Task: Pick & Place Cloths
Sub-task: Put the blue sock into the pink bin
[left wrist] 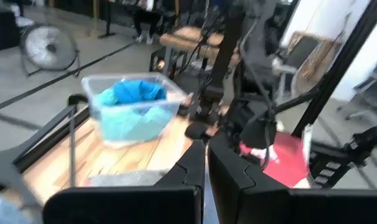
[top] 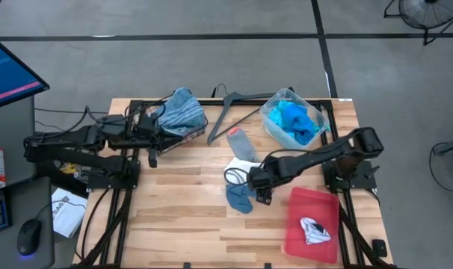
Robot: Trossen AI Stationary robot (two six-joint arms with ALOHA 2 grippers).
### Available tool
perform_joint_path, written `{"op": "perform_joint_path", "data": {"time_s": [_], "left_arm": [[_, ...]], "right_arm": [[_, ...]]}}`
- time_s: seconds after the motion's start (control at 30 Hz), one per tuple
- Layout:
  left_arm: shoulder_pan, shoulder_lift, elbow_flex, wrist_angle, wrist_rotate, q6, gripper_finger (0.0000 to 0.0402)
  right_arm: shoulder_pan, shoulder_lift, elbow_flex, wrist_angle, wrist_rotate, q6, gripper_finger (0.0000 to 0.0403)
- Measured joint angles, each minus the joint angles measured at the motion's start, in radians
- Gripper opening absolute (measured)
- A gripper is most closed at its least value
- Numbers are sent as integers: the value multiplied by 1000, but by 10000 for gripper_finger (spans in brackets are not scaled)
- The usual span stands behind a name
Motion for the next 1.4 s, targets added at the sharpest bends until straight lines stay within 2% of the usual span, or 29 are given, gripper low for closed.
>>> {"op": "perform_joint_path", "data": {"time_s": [0.13, 0.23, 0.33, 0.43, 0.47, 0.67, 0.83, 0.97, 1.1, 1.23, 1.4], "left_arm": [[0, -5, -1, -44, -24, 0, 1], [0, -5, -2, -46, -32, 0, 1], [0, -5, -2, -47, -41, 0, 1], [0, -5, -2, -48, -55, 1, 1], [0, -5, -2, -48, -55, 1, 1], [0, -5, -2, -49, -55, 1, 1], [0, -4, -9, -44, -55, 7, 2], [0, -17, -74, -44, -55, -1, 2], [0, -40, -166, -1, -55, -40, 2], [0, -73, -259, 86, -55, -67, 2], [0, -116, -351, 183, -55, -86, 2]], "right_arm": [[-1, 55, 0, 44, -26, -8, 299], [5, 75, 0, 46, -26, -4, 254], [9, 80, 0, 42, -29, 0, 165], [6, 79, 0, 41, -29, 0, 44], [2, 75, 0, 39, -32, 0, 24], [-12, -16, 5, 38, -32, -10, 6], [-18, -177, 26, -18, -28, 12, 4], [8, -323, 45, -106, -27, 90, 3], [72, -459, 76, -193, -93, 212, 2], [167, -572, 106, -183, -161, 338, 1], [317, -649, 141, -163, -197, 520, 1]]}}
